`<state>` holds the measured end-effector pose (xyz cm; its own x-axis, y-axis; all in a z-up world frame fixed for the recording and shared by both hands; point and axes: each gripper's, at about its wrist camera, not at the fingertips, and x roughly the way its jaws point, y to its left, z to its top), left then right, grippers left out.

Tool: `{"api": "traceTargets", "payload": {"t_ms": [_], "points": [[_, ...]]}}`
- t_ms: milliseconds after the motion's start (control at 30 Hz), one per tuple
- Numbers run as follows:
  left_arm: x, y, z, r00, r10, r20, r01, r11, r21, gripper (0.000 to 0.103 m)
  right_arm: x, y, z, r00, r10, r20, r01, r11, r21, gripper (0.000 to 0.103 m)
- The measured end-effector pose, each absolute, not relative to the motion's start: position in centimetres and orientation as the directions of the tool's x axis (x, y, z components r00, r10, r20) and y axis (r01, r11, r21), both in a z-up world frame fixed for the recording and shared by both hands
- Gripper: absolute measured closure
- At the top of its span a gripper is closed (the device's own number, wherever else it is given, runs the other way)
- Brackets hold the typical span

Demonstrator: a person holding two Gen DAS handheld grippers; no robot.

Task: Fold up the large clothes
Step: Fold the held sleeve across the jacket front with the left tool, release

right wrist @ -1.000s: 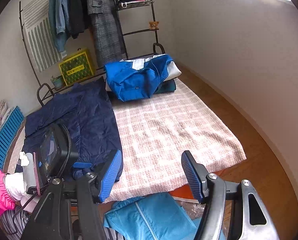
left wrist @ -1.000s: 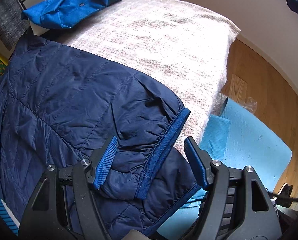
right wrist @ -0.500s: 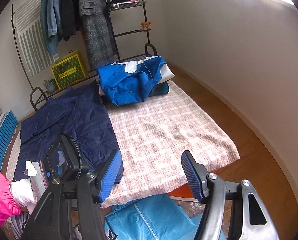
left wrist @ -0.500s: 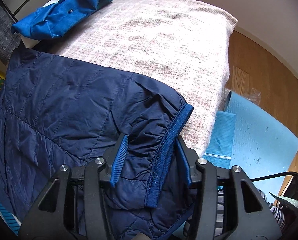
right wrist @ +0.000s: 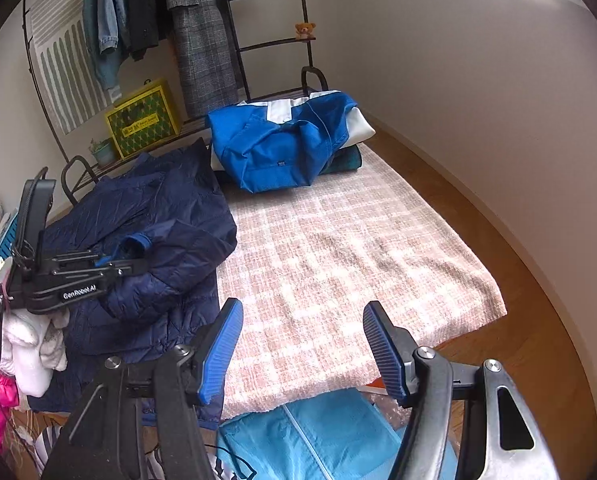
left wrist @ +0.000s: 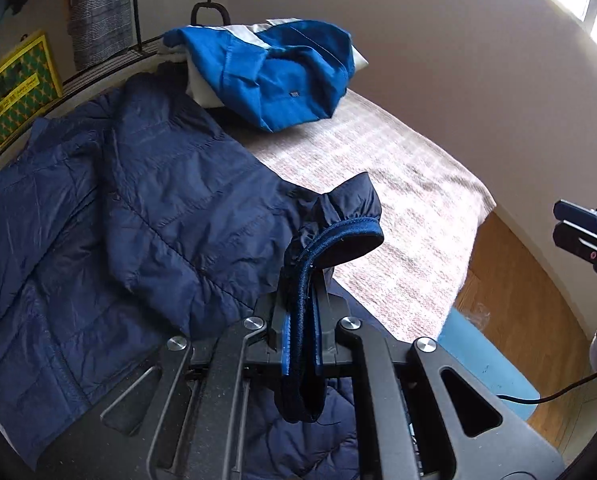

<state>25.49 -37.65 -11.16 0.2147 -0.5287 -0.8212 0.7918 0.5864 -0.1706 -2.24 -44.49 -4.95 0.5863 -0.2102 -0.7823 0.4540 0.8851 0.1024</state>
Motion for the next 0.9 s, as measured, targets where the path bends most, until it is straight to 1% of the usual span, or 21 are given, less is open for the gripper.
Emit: {"api": "traceTargets", "payload": {"t_ms": [267, 433, 600, 733, 900], "points": [[35.2, -26.1, -7.4, 0.380, -0.541, -0.750, 0.611, 0.756, -0.235, 0.097, 2.6, -40.7, -6.0, 0.583, -0.164, -0.796, 0.391, 0.915, 0.098, 0.038], [41.6, -16.5, -6.9, 0.487, -0.493, -0.721, 0.443, 0.851, -0.283, 0.098, 4.9, -38.5, -6.7, 0.563, -0.152, -0.812, 0.358, 0.931, 0.074, 0.038], [47.1, -8.2, -8.3, 0.545, -0.422, -0.725, 0.276, 0.906, -0.321, 0.098, 6.9, -36.8, -7.6, 0.540, -0.143, -0.829, 0.329, 0.943, 0.051, 0.038], [49.9, -3.3, -9.8, 0.580, -0.371, -0.725, 0.156, 0.924, -0.348, 0.098, 8.5, -35.5, -9.2, 0.515, -0.132, -0.847, 0.318, 0.947, 0.045, 0.038], [52.1, 0.9, -12.4, 0.584, -0.330, -0.742, 0.075, 0.932, -0.355, 0.098, 10.1, -34.3, -11.9, 0.466, -0.109, -0.878, 0.316, 0.947, 0.050, 0.039]]}}
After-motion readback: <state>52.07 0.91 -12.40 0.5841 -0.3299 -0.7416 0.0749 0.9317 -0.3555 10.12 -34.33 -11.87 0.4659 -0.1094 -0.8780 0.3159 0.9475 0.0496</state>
